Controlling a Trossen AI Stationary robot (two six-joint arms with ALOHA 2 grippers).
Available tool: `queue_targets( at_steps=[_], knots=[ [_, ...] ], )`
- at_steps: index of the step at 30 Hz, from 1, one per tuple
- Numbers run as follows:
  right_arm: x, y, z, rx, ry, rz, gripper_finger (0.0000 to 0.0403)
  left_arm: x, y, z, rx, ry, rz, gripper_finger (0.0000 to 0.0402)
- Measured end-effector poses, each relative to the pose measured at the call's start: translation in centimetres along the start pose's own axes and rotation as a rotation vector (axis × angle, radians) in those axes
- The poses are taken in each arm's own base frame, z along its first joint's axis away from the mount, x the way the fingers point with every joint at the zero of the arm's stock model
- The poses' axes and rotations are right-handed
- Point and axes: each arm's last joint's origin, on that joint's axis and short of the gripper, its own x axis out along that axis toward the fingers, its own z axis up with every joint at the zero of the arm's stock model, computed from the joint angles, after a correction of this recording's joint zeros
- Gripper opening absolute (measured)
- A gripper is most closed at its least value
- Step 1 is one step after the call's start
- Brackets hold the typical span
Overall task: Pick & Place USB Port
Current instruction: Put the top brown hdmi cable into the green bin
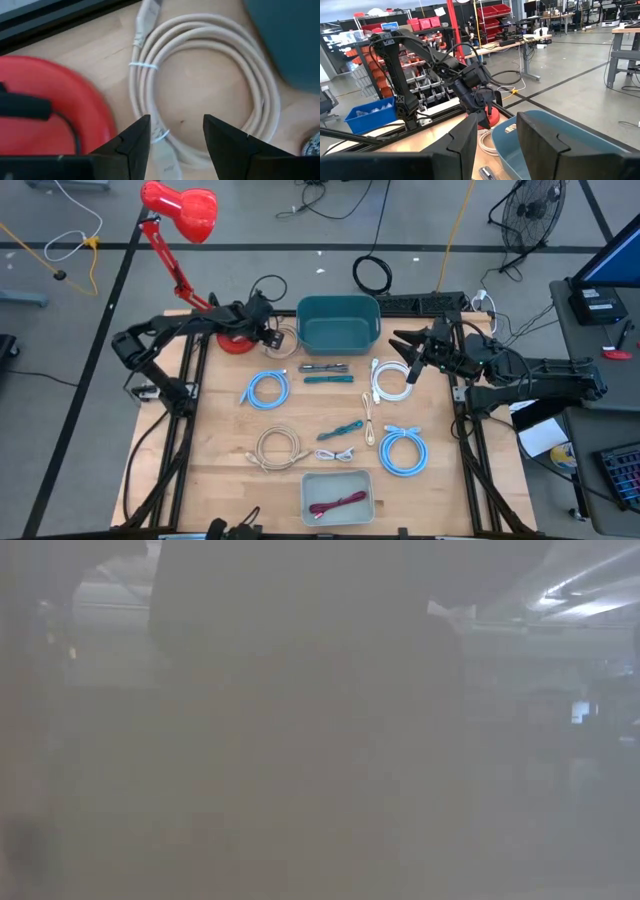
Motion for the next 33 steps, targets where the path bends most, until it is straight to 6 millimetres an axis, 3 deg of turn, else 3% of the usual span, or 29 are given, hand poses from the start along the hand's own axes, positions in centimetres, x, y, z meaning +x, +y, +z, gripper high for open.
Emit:
queue_targets(
  at_steps=[8, 21, 33],
  knots=[
    [0.0, 0.0, 0.0, 0.0, 0.001, 0.001, 0.013, 1.3, 0.0, 0.0, 0.028, 0.031, 0.022, 0.0186],
    [0.0, -0.1, 0.0, -0.014, -0.001, -0.008, 0.013, -0.3, -0.9, 2.6, 0.114, -0.027, 0.048, 0.0186],
    [0.1, -0.3, 0.0, -0.019, -0.003, -0.018, 0.013, 2.3, -0.9, 2.0, 0.269, 0.13, 0.154, 0.0186]
  ],
)
